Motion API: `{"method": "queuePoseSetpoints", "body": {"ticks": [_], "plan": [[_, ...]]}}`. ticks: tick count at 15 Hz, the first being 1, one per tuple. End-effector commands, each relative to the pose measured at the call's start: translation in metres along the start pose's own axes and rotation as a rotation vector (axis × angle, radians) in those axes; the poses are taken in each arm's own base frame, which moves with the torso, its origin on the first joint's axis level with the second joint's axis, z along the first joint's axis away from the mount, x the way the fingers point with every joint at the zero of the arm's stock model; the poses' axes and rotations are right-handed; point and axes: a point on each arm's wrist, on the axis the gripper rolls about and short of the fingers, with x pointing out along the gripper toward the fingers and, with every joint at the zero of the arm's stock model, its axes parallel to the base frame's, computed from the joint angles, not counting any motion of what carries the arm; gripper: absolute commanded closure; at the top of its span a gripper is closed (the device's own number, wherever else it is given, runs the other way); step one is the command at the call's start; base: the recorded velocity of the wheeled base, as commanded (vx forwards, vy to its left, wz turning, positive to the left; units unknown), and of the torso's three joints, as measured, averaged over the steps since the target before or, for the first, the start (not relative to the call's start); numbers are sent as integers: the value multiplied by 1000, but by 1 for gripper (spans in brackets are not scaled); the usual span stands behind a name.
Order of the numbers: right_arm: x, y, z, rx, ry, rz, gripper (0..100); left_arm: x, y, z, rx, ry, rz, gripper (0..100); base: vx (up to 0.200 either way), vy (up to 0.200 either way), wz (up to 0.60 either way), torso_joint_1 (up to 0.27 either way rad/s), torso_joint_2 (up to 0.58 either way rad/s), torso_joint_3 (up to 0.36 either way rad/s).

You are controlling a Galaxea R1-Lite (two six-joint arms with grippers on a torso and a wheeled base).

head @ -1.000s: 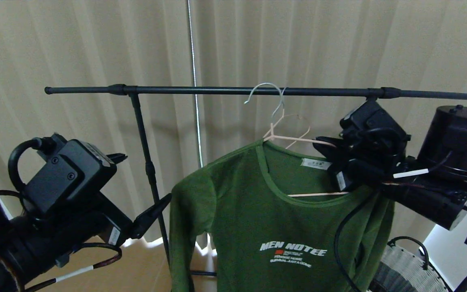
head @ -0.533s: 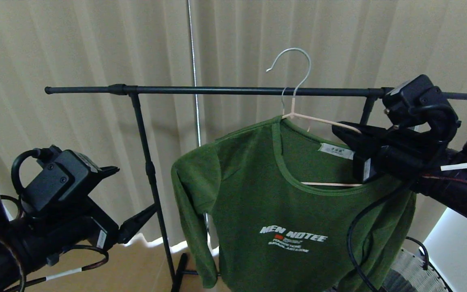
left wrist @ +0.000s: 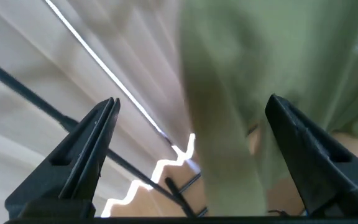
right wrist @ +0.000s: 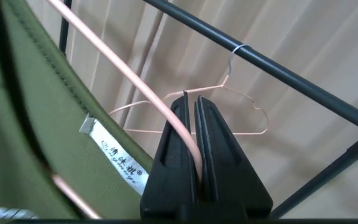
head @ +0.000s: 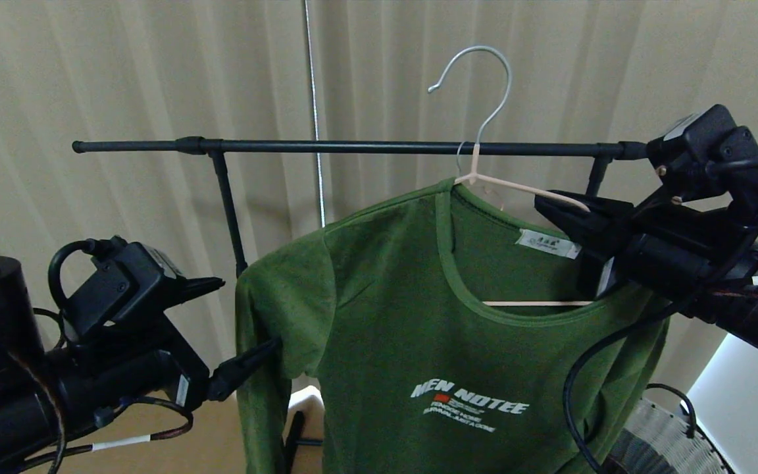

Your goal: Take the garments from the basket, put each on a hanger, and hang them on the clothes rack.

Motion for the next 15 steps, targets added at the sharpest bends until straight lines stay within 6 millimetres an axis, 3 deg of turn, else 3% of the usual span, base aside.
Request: {"method": "queuePoseSetpoints", "body": {"ticks": [1, 5, 9, 15], "plan": [[-1, 0, 1, -2, -5, 1, 100, 7, 1, -2, -6, 17, -5, 100, 0, 0, 0, 0, 0, 0], [0, 0, 0, -2, 2, -5, 100, 4, 3, -11, -5, 39, 21, 100, 0, 0, 0, 0, 0, 0], [0, -19, -5, -5, 26, -86, 100, -8, 25, -22, -28, 58, 152, 100, 0, 0, 0, 0, 0, 0], [2, -21, -7, -7, 37, -94, 100, -10, 26, -26, -37, 69, 164, 100, 0, 0, 0, 0, 0, 0]]}}
